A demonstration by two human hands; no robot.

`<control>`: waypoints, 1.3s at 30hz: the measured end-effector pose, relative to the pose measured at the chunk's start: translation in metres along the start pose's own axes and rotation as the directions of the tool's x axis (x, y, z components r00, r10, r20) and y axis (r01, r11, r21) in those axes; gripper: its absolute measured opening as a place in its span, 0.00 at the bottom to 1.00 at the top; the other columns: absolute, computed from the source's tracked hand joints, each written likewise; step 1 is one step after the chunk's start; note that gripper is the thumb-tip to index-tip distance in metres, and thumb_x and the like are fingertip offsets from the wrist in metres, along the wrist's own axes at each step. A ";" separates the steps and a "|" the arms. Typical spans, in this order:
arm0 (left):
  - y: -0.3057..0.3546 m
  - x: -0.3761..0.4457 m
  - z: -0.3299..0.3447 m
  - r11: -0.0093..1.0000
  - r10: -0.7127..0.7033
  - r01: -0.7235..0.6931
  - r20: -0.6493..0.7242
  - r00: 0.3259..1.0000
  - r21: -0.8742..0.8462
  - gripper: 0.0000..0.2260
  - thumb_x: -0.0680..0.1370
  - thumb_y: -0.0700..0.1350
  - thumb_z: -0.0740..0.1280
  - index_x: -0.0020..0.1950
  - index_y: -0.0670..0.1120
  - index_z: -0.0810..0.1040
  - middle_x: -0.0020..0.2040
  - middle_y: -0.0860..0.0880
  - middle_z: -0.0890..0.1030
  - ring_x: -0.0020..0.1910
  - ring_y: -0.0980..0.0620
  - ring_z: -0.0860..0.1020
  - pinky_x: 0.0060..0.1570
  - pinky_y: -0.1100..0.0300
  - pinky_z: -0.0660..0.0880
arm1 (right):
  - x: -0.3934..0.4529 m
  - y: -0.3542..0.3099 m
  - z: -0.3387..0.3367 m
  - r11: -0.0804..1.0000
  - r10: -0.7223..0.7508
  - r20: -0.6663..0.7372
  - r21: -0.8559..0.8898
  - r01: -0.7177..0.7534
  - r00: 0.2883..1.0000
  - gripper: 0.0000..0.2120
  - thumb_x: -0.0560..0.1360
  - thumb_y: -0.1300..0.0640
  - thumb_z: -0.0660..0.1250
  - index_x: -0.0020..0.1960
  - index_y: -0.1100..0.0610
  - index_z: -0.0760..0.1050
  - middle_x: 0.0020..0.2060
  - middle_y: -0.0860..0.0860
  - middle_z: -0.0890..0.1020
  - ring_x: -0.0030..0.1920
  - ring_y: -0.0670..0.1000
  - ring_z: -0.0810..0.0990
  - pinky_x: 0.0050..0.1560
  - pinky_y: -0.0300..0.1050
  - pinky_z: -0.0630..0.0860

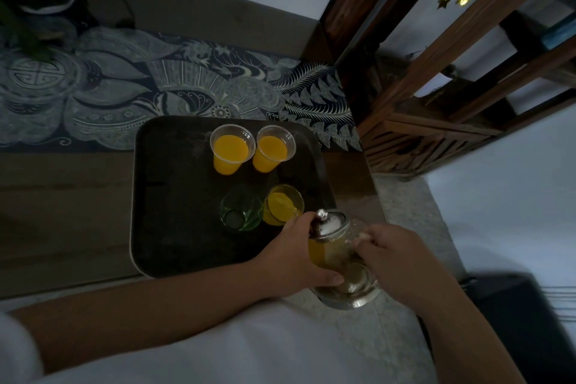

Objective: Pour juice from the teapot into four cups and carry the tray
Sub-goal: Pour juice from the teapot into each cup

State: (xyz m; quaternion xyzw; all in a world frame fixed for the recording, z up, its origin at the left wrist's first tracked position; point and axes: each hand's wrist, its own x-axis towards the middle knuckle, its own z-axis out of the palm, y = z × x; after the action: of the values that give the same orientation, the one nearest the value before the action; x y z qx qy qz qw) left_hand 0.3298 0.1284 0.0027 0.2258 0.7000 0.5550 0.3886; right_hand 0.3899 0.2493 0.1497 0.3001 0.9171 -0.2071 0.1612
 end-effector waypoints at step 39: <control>0.023 -0.007 0.012 0.927 -0.002 0.027 -0.067 0.998 0.374 0.51 0.63 0.60 0.79 0.77 0.53 0.54 0.73 0.54 0.61 0.67 0.51 0.70 0.62 0.52 0.73 | -0.002 0.056 0.032 0.955 0.033 -0.129 0.297 0.007 0.991 0.12 0.76 0.54 0.65 0.37 0.60 0.74 0.30 0.53 0.77 0.31 0.47 0.73 0.33 0.45 0.68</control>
State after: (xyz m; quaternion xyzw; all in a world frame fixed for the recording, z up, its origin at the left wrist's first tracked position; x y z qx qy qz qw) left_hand 0.3407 0.1374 0.0258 0.2725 0.8071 0.4151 0.3195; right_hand 0.4312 0.2739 0.1067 0.3399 0.8824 -0.3208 0.0546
